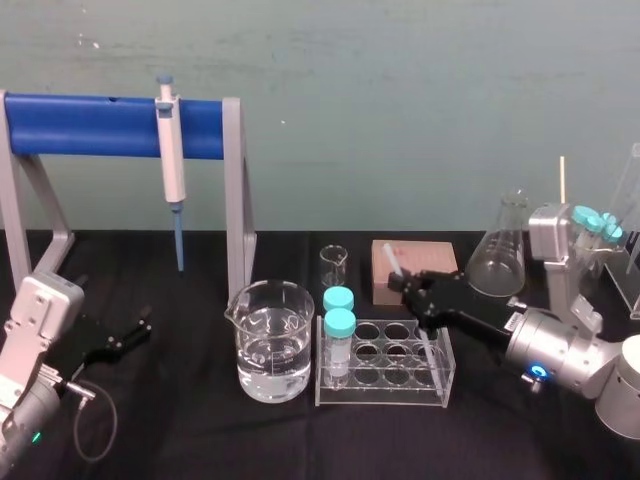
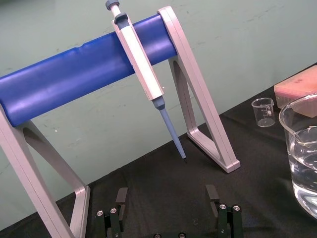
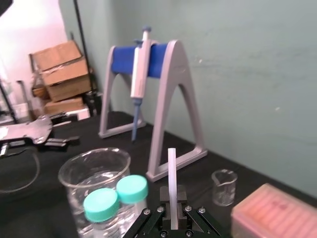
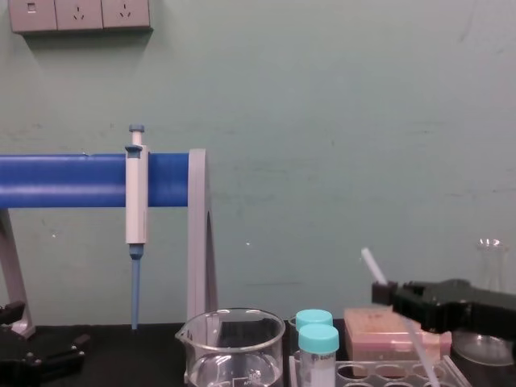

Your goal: Pick up the stirring rod with one hand, then place it down.

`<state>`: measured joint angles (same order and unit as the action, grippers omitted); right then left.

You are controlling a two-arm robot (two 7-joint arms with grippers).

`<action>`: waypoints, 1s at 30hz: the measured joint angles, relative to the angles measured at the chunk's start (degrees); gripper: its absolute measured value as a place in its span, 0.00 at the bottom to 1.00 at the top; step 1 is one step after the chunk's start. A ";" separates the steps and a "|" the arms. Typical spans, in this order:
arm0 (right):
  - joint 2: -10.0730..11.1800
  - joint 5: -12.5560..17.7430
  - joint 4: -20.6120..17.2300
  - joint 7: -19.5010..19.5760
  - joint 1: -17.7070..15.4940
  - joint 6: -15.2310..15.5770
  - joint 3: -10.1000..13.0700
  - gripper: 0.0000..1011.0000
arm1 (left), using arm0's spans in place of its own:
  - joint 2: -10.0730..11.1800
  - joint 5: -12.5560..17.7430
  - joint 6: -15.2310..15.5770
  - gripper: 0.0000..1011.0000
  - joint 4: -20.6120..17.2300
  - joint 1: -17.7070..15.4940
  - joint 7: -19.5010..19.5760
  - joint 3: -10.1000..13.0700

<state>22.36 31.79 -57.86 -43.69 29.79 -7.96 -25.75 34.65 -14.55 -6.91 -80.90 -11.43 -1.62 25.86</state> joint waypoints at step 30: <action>-1.54 -6.82 -12.63 15.39 -5.70 -13.49 10.37 0.07 | 0.00 0.00 0.00 0.99 0.00 0.00 0.00 0.00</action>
<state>20.82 24.97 -70.49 -28.30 24.08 -21.45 -15.38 34.64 -14.55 -6.91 -80.90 -11.43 -1.62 25.86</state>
